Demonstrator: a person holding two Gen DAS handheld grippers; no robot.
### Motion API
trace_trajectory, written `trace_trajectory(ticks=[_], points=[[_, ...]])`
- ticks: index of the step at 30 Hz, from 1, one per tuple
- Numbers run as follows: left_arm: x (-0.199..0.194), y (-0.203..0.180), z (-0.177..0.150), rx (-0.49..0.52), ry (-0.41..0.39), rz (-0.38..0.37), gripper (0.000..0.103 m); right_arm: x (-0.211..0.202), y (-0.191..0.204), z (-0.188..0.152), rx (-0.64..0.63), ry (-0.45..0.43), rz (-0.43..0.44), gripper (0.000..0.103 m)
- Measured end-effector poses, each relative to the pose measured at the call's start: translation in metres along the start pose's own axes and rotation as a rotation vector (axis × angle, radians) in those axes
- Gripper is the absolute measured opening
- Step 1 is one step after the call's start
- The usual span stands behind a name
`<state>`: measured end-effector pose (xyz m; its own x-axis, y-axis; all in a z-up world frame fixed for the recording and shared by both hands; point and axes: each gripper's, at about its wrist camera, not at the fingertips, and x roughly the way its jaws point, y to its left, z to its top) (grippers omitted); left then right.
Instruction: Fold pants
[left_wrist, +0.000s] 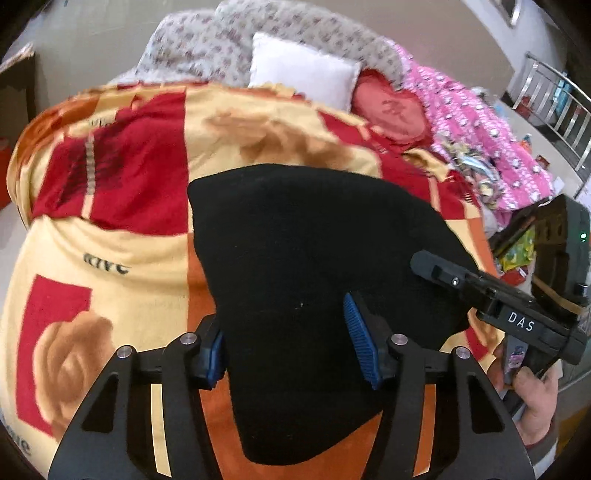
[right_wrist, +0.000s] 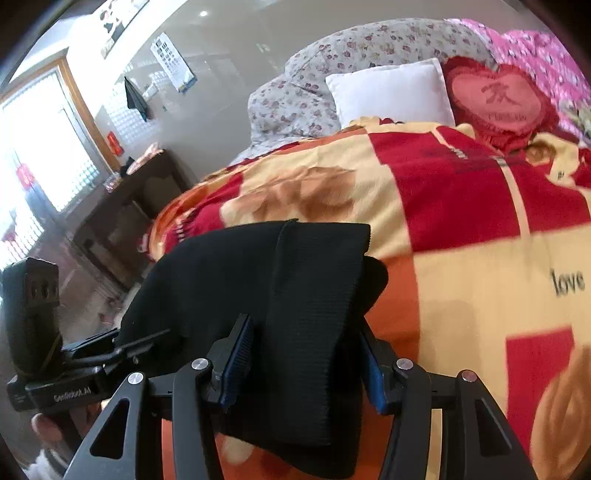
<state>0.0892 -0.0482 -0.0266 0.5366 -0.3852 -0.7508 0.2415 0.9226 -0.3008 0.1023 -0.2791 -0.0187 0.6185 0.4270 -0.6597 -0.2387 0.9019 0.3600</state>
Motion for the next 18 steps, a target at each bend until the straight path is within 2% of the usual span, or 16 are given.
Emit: trace_trajectory(ticks=[2,3,6,8,12,14,18], points=[[0.016,0.007,0.0,-0.008,0.03,0.037,0.057,0.022,-0.006,-0.001,-0.013,0.065,-0.059,0.052],[0.025,0.011,-0.003,-0.012,0.043,0.047,0.06,0.032,-0.008,-0.004,-0.024,0.097,-0.082,0.055],[0.025,0.017,-0.006,-0.029,0.032,0.045,0.069,0.029,-0.017,-0.009,0.002,0.089,-0.046,0.056],[0.023,0.015,-0.006,-0.025,0.032,0.061,0.071,0.022,-0.018,-0.009,0.011,0.095,-0.049,0.056],[0.018,0.005,-0.005,0.013,0.014,0.122,0.071,-0.006,0.003,-0.007,-0.055,0.049,-0.091,0.056],[0.014,0.003,-0.007,0.024,0.003,0.156,0.071,-0.019,0.018,-0.008,-0.091,0.021,-0.075,0.056],[0.007,0.0,-0.01,0.039,-0.018,0.207,0.071,-0.019,0.036,-0.013,-0.156,0.017,-0.116,0.056]])
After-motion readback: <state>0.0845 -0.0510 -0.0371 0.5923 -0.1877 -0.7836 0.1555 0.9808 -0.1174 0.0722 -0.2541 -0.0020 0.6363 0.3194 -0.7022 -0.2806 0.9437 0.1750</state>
